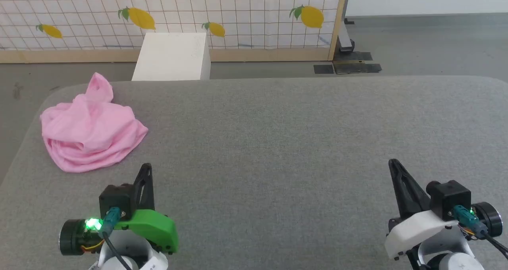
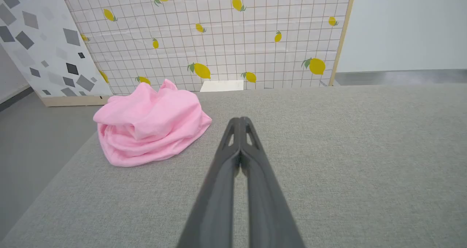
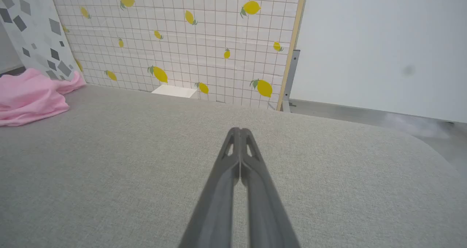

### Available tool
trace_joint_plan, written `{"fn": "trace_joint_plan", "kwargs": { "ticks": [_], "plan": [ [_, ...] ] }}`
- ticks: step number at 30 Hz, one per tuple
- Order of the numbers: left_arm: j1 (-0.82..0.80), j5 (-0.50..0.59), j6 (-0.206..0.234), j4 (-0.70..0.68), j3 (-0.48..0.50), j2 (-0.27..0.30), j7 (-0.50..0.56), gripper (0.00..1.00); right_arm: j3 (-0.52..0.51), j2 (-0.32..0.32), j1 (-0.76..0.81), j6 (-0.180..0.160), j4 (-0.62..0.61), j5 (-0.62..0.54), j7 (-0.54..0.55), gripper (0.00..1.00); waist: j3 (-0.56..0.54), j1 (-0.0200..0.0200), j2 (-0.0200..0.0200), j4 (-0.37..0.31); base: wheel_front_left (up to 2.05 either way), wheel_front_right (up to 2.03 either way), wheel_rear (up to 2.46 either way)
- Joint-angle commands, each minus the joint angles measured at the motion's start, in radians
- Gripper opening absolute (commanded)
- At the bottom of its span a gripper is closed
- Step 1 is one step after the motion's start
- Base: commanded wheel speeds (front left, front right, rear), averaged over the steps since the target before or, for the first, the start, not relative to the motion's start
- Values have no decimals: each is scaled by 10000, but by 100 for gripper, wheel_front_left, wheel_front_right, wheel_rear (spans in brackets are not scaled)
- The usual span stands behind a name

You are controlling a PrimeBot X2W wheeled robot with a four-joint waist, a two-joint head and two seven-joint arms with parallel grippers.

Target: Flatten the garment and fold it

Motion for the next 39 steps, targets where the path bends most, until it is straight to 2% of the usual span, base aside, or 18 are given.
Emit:
{"fn": "trace_joint_plan", "kwargs": {
  "ticks": [1, 32, 33, 34, 35, 39],
  "plan": [
    [129, 128, 66, -30, 24, -30, 12, 0, 14, 30, -165, -15, 9, -62, 28, 0, 0, 0, 0, 0, 0, 0, 0],
    [129, 128, 66, -30, 24, -30, 12, 0, 14, 30, -165, -15, 9, -62, 28, 0, 0, 0, 0, 0, 0, 0, 0],
    [1, 0, 0, 0, 0, 0, 0, 100, 2, 0, 0, 0, 0, 0, 0, 100, 0, 0, 0, 0, 0, 0, 0],
    [-2, -15, -2, 3, -6, 0, -4, 0, 0, -4, 2, 2, 0, 4, -2, 0, 0, 0, 0, 0, 0, 0, 0],
    [-2, -25, -2, 2, -10, 0, -2, 100, -2, -4, 3, 2, 0, 4, 0, 100, 0, 0, 0, 0, 0, 0, 0],
    [-19, -71, 6, 34, -49, 0, -37, 100, -6, -5, -3, 2, 7, 5, -38, 100, 1, 0, 0, 0, 0, 0, 0]
  ]
}}
